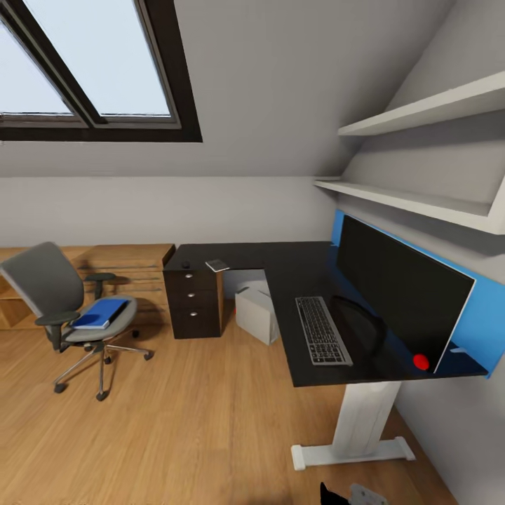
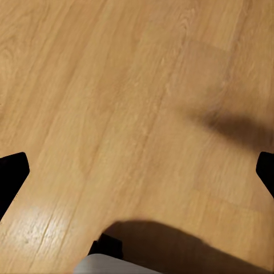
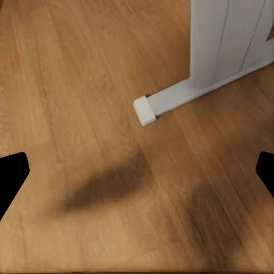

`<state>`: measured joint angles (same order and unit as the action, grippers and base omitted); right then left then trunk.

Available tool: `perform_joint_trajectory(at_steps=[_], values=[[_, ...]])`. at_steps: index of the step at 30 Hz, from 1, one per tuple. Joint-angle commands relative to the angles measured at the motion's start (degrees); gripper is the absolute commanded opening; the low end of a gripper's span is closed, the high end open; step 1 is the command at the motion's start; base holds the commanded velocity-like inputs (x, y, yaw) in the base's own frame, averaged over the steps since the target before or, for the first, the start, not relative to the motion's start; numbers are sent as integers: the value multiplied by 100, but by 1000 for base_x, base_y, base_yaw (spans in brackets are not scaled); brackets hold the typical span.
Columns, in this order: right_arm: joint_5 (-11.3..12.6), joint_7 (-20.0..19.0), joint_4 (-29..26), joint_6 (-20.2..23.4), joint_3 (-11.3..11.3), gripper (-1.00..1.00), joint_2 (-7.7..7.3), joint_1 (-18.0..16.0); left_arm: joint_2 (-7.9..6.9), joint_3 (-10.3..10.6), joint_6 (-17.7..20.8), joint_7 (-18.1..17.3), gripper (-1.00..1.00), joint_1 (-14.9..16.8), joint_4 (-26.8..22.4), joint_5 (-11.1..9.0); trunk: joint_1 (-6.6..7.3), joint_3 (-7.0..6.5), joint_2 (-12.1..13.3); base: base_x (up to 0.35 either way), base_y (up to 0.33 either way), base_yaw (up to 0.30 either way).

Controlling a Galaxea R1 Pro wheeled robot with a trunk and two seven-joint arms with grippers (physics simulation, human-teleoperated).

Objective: In the bedroom, organize the workspace by keeping the computer under the desk, ensuring the monitor is on the desk, placing the keyboard on the desk next to the monitor, placing the mouse on the desk next to the keyboard, moving the folder from the swivel chair onto the desk next to the mouse, stacking the notebook on top of the folder with the pen on top of the notebook, and positioning the swivel chair next to the desk.

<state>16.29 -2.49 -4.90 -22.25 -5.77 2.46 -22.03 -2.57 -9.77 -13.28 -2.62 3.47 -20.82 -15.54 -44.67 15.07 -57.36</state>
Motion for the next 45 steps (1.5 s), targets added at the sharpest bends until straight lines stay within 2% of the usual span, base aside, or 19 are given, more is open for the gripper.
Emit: perform_joint_trajectory(at_steps=[1,6,18,21,23,27,36,43,45], values=[[0,-20,22,-33,-44,100,7,-4,0,-6,-53,-28,100,5,7,-56,0,7,-5,0,0,158],[-24,1,86,-82,-43,100,27,-4,7,-4,-240,-28,100,5,8,-54,0,8,-5,2,3,213],[-84,-3,181,-104,-40,100,16,-4,13,1,-296,-28,100,5,8,-54,0,30,-5,134,189,135],[-139,-5,270,-110,-39,100,0,-4,17,1,-297,-28,100,5,8,-54,0,30,-5,181,254,11],[-204,61,335,-45,28,100,-65,-69,82,-6,-363,-93,100,-57,74,-47,-1,30,-5,0,0,0],[-306,189,463,84,41,100,47,-101,198,-9,-492,-155,100,-57,203,-52,-1,30,-5,0,0,0],[-87,-59,561,-172,-3,100,330,-6,181,-16,-264,3,100,-57,384,-47,-1,30,-5,0,0,71],[-74,-51,545,-234,-17,100,323,-4,164,-11,-216,5,100,-57,396,-46,-1,33,-5,0,0,248],[-74,-50,544,-232,-17,100,318,-4,163,-10,-217,6,100,-57,399,-49,43,2,75,0,0,259]])
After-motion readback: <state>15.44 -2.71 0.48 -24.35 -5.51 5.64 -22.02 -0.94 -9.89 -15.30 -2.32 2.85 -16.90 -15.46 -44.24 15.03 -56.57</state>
